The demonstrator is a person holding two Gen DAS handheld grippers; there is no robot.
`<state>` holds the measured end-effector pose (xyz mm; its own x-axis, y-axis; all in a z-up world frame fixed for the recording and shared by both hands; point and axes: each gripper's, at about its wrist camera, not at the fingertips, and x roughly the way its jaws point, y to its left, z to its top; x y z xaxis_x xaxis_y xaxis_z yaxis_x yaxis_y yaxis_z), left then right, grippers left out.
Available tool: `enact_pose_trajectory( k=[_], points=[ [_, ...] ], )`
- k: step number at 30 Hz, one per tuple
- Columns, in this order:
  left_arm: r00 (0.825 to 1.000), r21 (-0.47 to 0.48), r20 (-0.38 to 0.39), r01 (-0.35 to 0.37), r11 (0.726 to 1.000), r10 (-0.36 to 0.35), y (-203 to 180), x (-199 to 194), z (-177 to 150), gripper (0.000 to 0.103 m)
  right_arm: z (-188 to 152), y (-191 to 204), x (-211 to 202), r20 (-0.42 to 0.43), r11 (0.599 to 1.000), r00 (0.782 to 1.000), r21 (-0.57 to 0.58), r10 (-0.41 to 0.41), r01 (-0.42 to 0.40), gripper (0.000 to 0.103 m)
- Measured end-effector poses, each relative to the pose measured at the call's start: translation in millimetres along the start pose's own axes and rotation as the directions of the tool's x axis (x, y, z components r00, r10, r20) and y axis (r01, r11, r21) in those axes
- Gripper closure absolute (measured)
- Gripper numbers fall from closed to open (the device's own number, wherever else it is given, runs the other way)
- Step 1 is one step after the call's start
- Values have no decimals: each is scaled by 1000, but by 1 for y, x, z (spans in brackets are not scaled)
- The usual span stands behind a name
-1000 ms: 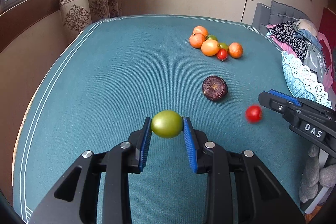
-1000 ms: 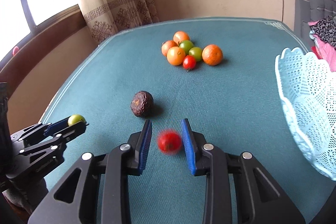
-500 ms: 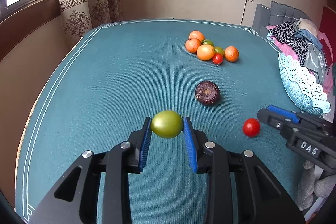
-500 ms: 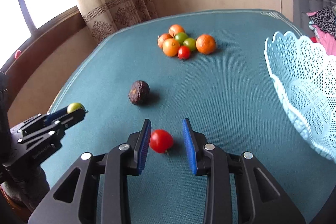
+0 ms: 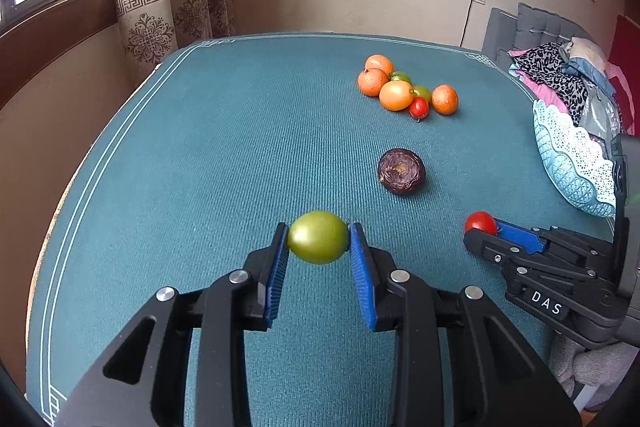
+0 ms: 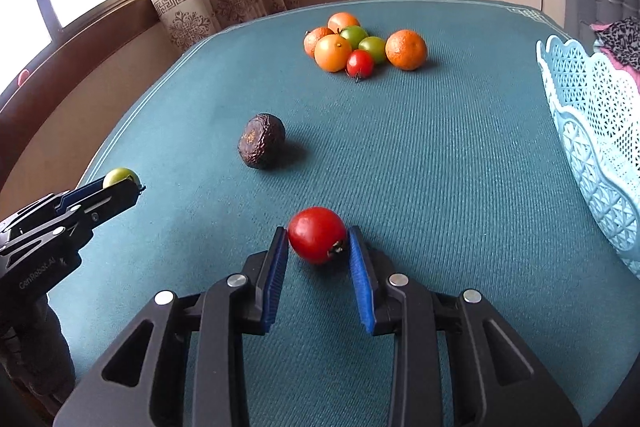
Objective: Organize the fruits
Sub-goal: 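Close the right gripper on the red tomato and lift it, then carry both fruits over the blue basket and open both grippers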
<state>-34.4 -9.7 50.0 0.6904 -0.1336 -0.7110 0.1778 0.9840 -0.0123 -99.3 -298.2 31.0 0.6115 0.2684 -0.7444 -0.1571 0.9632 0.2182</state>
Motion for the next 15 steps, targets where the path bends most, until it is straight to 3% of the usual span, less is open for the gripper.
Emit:
enact_pose_trajectory(
  k=[10, 15],
  points=[
    [1000, 16, 7, -6, 1000, 6, -9, -2, 5, 71, 4, -12, -24, 67, 999, 998, 38, 21, -24, 73],
    [1000, 40, 29, 3, 999, -4, -20, -8, 11, 72, 12, -23, -55, 145, 998, 989, 59, 7, -16, 73]
  ],
)
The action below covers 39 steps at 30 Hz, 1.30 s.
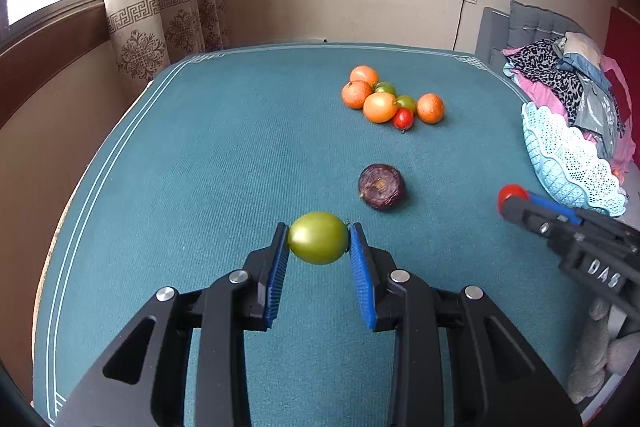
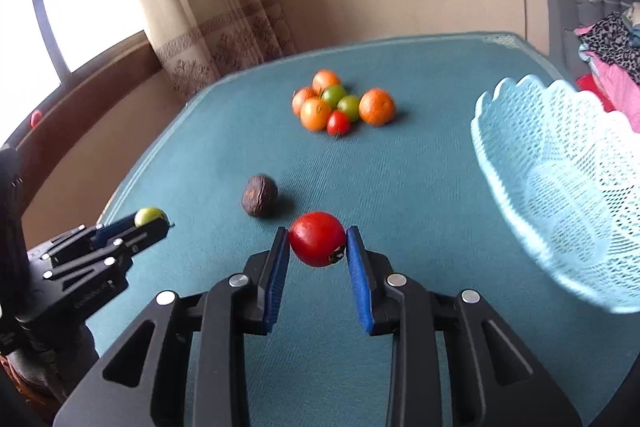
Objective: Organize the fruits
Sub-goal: 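Carry both fruits over the blue basket and open both grippers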
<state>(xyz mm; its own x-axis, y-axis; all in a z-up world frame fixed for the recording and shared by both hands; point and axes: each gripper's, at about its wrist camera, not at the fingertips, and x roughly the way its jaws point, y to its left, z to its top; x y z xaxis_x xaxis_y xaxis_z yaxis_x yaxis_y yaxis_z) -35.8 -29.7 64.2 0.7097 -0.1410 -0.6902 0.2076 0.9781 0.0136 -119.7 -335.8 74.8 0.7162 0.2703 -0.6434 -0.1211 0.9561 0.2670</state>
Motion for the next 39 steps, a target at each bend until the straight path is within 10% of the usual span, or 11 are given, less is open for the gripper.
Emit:
enact_pose_trajectory(
  k=[17, 27, 39],
  points=[
    [987, 169, 98, 111, 979, -129, -91, -22, 45, 72, 15, -110, -74, 111, 953, 960, 192, -258, 234, 73],
    [944, 214, 8, 319, 923, -329, -161, -8, 64, 72, 6, -145, -79, 82, 927, 948, 254, -306, 277, 72],
    [927, 277, -22, 366, 889, -375, -213, 5, 72, 71, 1, -165, -83, 94, 915, 953, 318, -289, 246, 63]
  ],
)
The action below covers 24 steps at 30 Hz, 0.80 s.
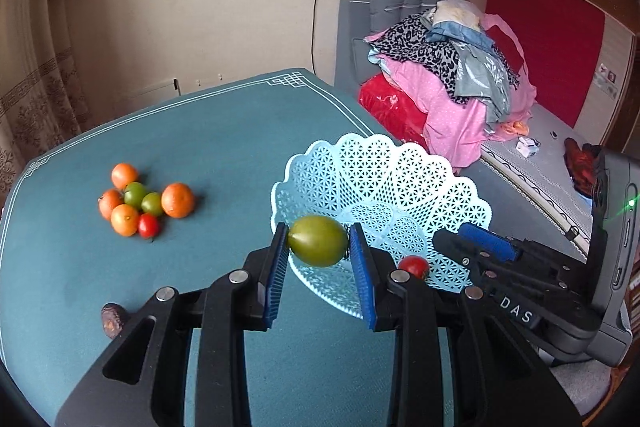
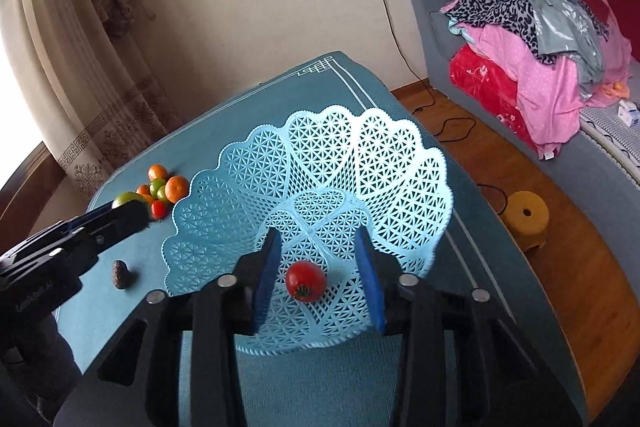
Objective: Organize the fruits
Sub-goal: 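Carry both fruits over the blue basket and open both grippers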
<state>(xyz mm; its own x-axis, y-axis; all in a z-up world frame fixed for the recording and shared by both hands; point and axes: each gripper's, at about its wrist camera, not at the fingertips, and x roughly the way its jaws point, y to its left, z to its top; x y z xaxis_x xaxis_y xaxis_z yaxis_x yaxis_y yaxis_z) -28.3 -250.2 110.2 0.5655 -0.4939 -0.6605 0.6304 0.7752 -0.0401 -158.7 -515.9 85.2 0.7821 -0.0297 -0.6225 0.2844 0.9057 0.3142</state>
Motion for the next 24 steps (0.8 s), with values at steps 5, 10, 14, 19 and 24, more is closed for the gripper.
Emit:
enact_pose_trajectory(
  k=[5, 10, 14, 19, 24],
  points=[
    [1000, 6, 8, 4, 1000, -4, -5, 4, 2, 29, 1, 1, -3, 15, 1000, 1000, -1, 11, -11, 57],
    [999, -7, 16, -46, 999, 46, 3, 4, 2, 22, 0, 0, -4, 20, 1000, 1000, 1, 5, -5, 51],
    [996, -25, 25, -83, 996, 84, 14, 2, 0, 17, -1, 2, -5, 21, 1000, 1000, -3, 11, -11, 51],
    [991, -46, 34, -125, 991, 127, 31, -3, -2, 10, -1, 9, -10, 39, 1000, 999, -18, 13, -12, 46],
    [981, -53, 56, -184, 982, 187, 49, -15, -7, 7, -1, 13, -19, 79, 999, 996, -12, 33, -32, 44]
  ],
)
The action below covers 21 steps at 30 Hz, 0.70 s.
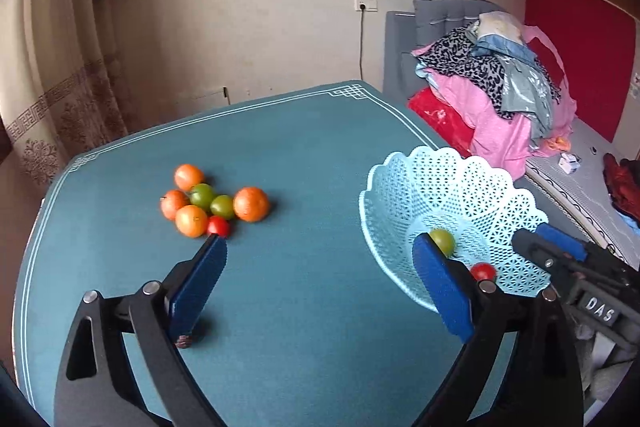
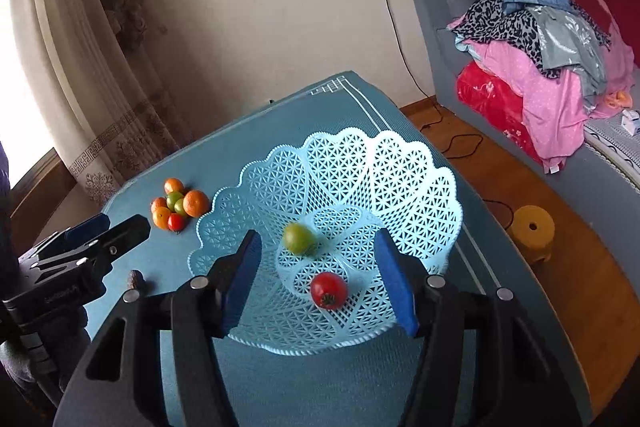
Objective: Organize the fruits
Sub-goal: 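Carry both fruits over the blue basket and open both grippers, then move the left gripper to the purple fruit and close on it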
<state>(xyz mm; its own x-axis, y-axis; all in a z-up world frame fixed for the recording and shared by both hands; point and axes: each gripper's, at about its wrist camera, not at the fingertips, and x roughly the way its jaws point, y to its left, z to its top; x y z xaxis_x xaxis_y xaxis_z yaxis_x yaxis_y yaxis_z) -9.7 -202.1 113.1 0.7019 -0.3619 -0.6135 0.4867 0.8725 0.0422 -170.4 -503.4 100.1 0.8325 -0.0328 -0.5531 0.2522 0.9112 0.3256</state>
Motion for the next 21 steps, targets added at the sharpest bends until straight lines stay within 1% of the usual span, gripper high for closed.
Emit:
enact_pose_trajectory(
  k=[2, 4, 6, 7, 8, 10, 12, 16, 21],
  points=[
    [1000, -12, 0, -18, 1000, 18, 12, -3, -3, 7, 0, 3, -2, 10, 1000, 1000, 1, 12, -12, 40],
    [999, -24, -2, -40, 999, 40, 24, -5, -5, 6, -1, 9, -4, 26, 1000, 999, -4, 26, -26, 40],
    [998, -43, -5, -65, 997, 65, 37, -7, -8, 6, -2, 16, -6, 47, 999, 998, -22, 39, -38, 37],
    [997, -52, -7, -76, 996, 76, 44, -7, -10, 6, -4, 21, -8, 63, 998, 997, -37, 43, -41, 29],
    [996, -60, -9, -88, 994, 87, 50, -8, -11, 6, -4, 24, -10, 76, 998, 996, -44, 47, -44, 23],
    [993, -73, -12, -115, 991, 114, 63, -10, -15, 5, -6, 32, -14, 115, 996, 992, -73, 56, -47, 22],
    [991, -86, -18, -135, 987, 134, 74, -11, -18, 5, -6, 40, -15, 118, 994, 991, -101, 58, -46, 22],
    [987, -109, -30, -162, 981, 160, 94, -11, -26, 5, -9, 54, -10, 83, 991, 993, -113, 87, -77, 22],
    [980, -119, -60, -197, 973, 191, 111, -6, -42, 5, -17, 76, -5, 48, 982, 992, -158, 114, -106, 22]
  ],
)
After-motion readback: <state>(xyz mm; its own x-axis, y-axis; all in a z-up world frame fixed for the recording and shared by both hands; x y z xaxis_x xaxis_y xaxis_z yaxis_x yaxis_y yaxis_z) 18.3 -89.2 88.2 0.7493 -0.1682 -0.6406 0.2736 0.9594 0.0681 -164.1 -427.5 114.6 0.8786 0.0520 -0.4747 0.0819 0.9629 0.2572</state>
